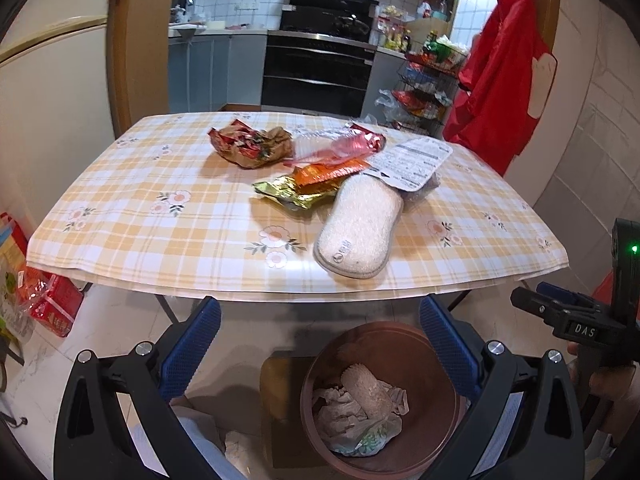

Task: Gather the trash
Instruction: 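Grasp the white foam sole with the left tool while the right tool grasps the paper receipt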

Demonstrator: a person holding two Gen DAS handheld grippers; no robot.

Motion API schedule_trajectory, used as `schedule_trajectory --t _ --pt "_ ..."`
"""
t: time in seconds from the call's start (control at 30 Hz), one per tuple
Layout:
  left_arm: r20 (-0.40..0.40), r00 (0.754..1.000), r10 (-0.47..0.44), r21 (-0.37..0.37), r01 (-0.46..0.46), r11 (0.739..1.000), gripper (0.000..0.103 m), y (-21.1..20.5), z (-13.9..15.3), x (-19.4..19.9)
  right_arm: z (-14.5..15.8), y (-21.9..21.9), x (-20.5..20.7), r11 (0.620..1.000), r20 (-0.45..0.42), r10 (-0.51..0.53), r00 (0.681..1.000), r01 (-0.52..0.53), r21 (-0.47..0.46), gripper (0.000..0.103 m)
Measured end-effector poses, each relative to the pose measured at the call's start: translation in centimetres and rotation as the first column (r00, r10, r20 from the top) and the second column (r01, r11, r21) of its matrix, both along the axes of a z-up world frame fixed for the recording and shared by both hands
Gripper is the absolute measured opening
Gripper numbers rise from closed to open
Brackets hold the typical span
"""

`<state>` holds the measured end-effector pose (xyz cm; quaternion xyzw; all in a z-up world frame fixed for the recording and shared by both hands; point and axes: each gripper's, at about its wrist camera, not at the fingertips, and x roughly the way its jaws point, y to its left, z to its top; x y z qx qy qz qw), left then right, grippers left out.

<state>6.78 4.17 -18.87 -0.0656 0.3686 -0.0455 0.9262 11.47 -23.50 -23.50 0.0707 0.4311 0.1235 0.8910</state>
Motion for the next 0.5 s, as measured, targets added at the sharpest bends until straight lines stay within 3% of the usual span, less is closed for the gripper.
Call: schedule_trajectory --t 0.23,0.5 --pt "-0.018 0.992 -0.121 0.046 0.122 0.992 0.097 -3.0 -0.7 4.1 -0.6 -0.6 1.8 1.000 -0.012 0.004 1.000 -0.004 0.028 0.097" --pt "-0.068 0.975 -0.211 0.228 0.221 0.948 0.097 -7.3 -4.2 10.1 -1.4 -1.5 4.9 0.999 -0.026 -0.010 1.000 0.011 0.037 0.097"
